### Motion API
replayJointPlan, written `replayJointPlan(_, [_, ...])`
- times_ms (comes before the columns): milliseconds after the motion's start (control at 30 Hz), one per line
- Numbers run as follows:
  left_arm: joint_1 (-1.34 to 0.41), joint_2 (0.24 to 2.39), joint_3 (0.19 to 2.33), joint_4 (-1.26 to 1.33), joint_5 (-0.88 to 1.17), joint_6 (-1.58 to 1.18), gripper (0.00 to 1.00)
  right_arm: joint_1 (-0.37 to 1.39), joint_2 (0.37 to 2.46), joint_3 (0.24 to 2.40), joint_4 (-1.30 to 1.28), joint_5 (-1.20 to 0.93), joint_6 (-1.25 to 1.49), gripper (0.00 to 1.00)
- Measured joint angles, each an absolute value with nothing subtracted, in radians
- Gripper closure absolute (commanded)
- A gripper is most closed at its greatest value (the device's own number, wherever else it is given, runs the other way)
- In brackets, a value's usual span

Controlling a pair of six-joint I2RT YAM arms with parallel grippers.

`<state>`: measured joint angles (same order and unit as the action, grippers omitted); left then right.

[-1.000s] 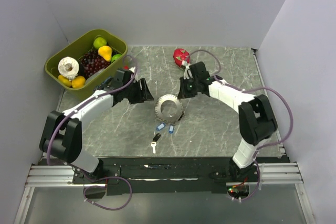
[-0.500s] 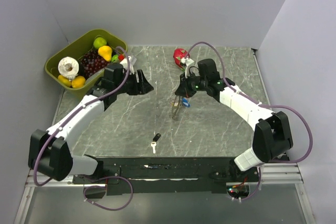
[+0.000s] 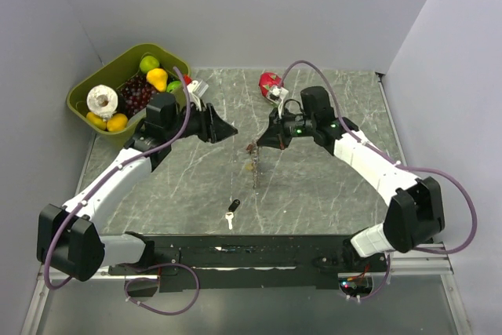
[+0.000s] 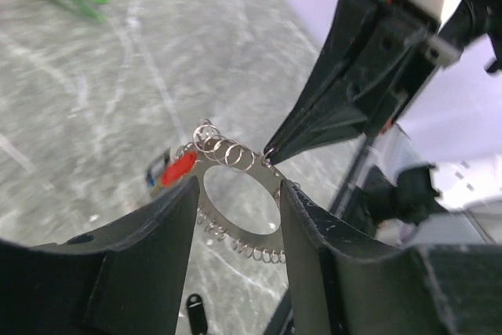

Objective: Put the keys on the keyring

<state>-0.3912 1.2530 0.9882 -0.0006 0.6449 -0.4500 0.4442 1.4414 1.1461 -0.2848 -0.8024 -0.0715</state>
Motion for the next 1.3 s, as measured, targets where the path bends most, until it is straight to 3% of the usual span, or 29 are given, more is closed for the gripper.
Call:
replayJointPlan(467, [-0.396, 1.253, 0.963, 0.168, 0.896, -0.487, 0.53, 0.451, 1.369, 1.206, -0.281, -0.930, -0.050, 1.00])
replayJointPlan(1300, [-0.453, 1.304, 0.966, 0.287, 0.945, -0.521, 0.66, 0.461, 1.352, 1.230, -0.283, -0.999, -0.043, 1.00])
